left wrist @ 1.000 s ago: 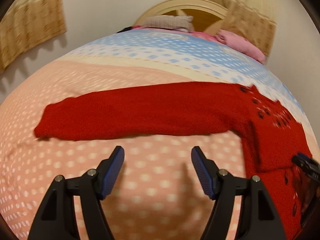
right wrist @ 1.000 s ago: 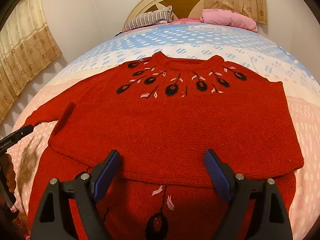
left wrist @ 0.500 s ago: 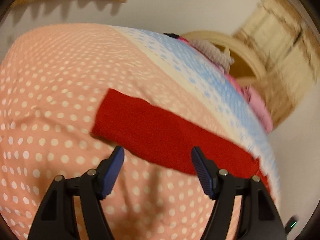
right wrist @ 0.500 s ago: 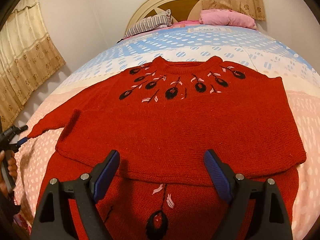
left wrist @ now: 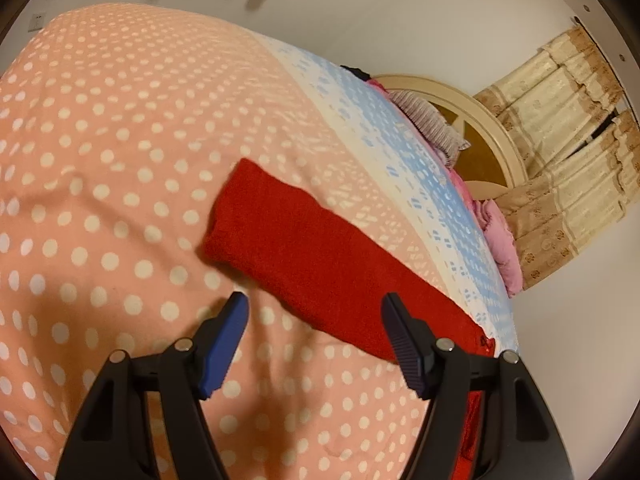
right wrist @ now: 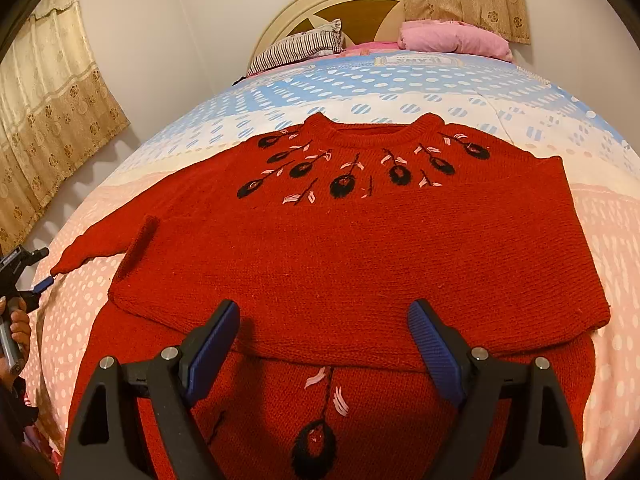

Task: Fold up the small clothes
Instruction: 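Move the left tool to the other sleeve cuff and grasp it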

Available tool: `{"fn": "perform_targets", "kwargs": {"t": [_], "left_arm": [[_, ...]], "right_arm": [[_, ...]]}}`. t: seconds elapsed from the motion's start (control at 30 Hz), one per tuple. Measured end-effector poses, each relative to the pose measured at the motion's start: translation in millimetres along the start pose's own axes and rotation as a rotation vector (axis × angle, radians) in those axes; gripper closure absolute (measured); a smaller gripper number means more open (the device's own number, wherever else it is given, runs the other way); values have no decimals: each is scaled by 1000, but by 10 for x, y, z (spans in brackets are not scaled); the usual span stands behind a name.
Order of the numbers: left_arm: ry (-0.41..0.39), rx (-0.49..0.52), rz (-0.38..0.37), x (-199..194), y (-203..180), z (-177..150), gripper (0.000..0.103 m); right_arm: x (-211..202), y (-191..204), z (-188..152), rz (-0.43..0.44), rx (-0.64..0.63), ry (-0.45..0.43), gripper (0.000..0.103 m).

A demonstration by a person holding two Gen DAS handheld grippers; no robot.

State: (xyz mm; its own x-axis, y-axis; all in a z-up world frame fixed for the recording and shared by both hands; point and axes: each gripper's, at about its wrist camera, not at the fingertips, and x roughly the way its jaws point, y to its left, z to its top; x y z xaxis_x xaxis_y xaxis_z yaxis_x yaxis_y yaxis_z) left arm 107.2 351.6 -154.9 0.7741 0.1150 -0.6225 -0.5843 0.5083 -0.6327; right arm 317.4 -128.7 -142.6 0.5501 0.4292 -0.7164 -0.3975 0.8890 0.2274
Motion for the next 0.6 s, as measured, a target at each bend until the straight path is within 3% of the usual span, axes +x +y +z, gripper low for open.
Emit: {"fn": "perform_targets", "kwargs": {"t": [0.2, 0.43, 0.6], "left_arm": [[-35, -25, 20, 77, 71, 98, 32], [-76, -13, 33, 47, 60, 192, 53], [-50, -29, 36, 95, 103, 212, 54]], "right_arm": [[-7, -8, -1, 1, 3, -3, 16], [-7, -11, 2, -4, 1, -3, 16], [-1, -5, 0, -8, -1, -2, 16]]}}
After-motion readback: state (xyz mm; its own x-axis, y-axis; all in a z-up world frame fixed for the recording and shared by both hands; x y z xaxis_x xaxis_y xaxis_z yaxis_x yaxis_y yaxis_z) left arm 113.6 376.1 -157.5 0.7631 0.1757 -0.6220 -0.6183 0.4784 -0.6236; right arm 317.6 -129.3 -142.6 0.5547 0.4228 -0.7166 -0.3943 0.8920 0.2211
